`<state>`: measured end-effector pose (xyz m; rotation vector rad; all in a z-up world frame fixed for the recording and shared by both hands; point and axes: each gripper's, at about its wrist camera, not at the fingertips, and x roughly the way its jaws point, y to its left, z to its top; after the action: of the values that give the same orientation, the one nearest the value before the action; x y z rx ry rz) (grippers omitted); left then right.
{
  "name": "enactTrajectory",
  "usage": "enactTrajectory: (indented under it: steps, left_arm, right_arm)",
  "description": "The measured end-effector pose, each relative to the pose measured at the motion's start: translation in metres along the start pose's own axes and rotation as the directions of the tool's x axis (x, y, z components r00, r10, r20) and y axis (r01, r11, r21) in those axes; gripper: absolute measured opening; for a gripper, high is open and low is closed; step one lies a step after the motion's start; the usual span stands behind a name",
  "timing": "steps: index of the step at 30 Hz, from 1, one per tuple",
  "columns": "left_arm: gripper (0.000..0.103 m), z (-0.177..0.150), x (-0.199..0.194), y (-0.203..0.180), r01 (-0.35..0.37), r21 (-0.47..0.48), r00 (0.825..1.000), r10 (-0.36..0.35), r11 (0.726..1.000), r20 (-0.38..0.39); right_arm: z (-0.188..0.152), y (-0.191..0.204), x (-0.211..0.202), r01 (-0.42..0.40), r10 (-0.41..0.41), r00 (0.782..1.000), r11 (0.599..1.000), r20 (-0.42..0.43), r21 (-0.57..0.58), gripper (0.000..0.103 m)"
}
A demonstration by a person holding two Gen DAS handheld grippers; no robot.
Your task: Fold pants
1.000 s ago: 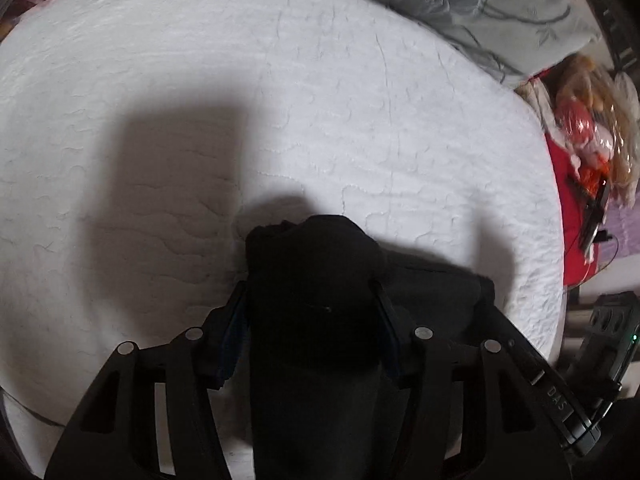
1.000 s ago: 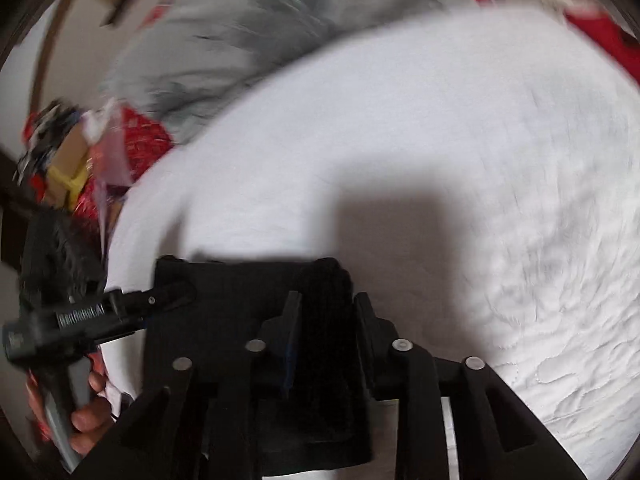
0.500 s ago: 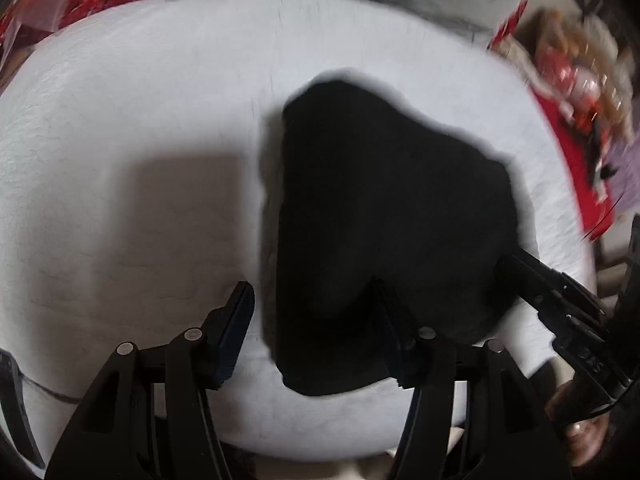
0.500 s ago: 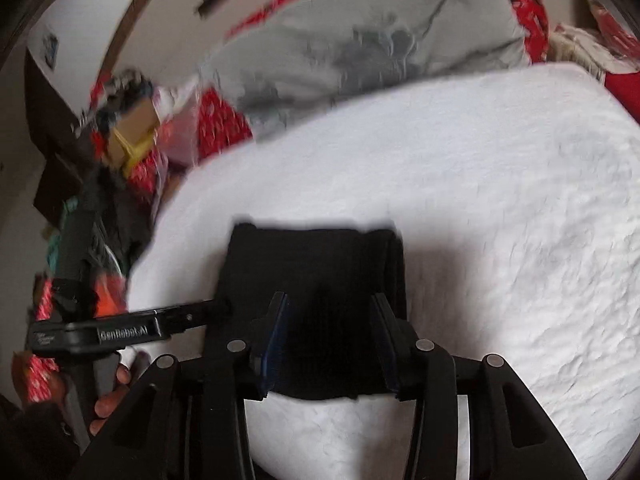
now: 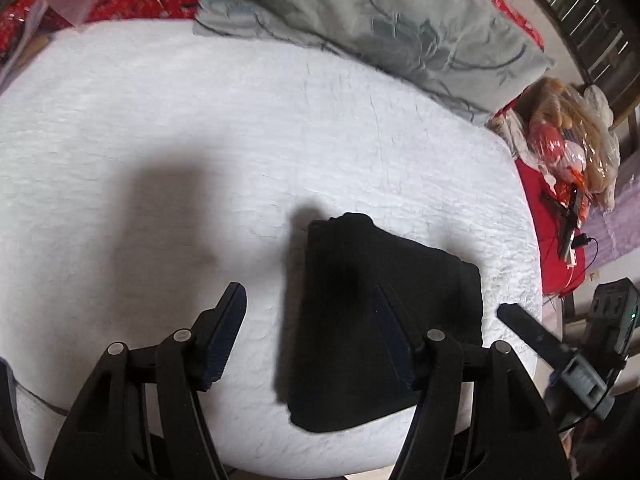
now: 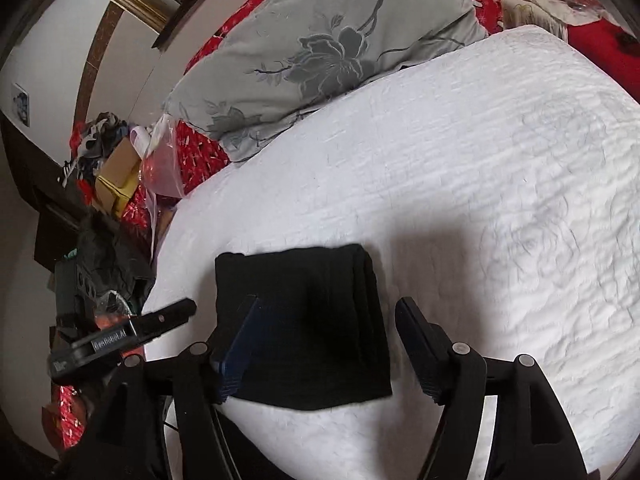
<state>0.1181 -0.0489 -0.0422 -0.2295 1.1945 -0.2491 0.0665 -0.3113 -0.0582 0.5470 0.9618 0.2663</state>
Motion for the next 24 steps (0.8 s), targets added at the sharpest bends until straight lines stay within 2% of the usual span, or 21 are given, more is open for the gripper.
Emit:
enactTrajectory:
  steps: [3,7,8,9,10,13,16,19,21,23,24]
  left_arm:
    - [0.065,0.007,0.015,-0.007,-0.03,-0.008,0.999,0.03,1.0,-0.017]
    - [0.066,0.016,0.033,-0.013,-0.033,-0.035,0.999,0.032,0.999,-0.031]
    - [0.066,0.019,0.038,-0.013,-0.052,-0.032,0.998,0.051,0.998,-0.03]
    - [0.066,0.021,0.044,-0.013,-0.076,-0.022,0.997,0.076,0.997,-0.023]
    - [0.067,0.023,0.05,-0.014,-0.097,-0.007,0.995,0.097,0.995,-0.013]
    - [0.067,0.025,0.068,-0.017,-0.1,0.012,0.995,0.1,0.995,-0.028]
    - [0.066,0.026,0.056,-0.009,-0.033,-0.028,0.999,0.032,0.999,-0.038]
    - [0.066,0.015,0.03,0.01,0.11,-0.09,0.993,-0.114,0.99,-0.044]
    - [0.066,0.001,0.019,0.018,0.16,-0.104,0.985,-0.167,0.982,-0.052]
    - [0.066,-0.016,0.015,0.019,0.169,-0.088,0.982,-0.175,0.982,-0.068]
    - [0.066,-0.023,0.017,0.019,0.168,-0.078,0.982,-0.174,0.983,-0.078]
  right_arm:
    - [0.003,0.005,0.022,0.054,-0.054,0.998,0.998,-0.026,-0.011,0.071]
    - [0.007,0.0,0.041,0.056,-0.055,0.998,0.998,-0.04,0.012,0.071]
    - [0.006,0.0,0.043,0.055,-0.055,0.997,0.998,-0.047,0.004,0.063]
    - [0.009,0.002,0.049,0.065,-0.065,0.997,0.998,-0.051,-0.013,0.037]
    - [0.011,0.002,0.051,0.086,-0.087,0.995,0.996,-0.051,-0.021,0.029]
    - [0.016,-0.014,0.059,0.091,-0.089,0.995,0.995,-0.045,0.042,0.023]
    - [0.016,-0.023,0.063,0.079,-0.074,0.995,0.994,-0.067,0.078,0.029]
    - [0.015,-0.024,0.052,0.012,-0.005,0.998,0.994,-0.067,0.105,0.038]
    - [0.012,-0.029,0.046,-0.03,0.04,0.997,0.99,-0.066,0.136,0.061]
    - [0.007,-0.032,0.041,-0.029,0.036,0.998,0.989,-0.049,0.145,0.071]
    - [0.003,-0.036,0.041,-0.036,0.044,0.998,0.987,-0.045,0.159,0.071]
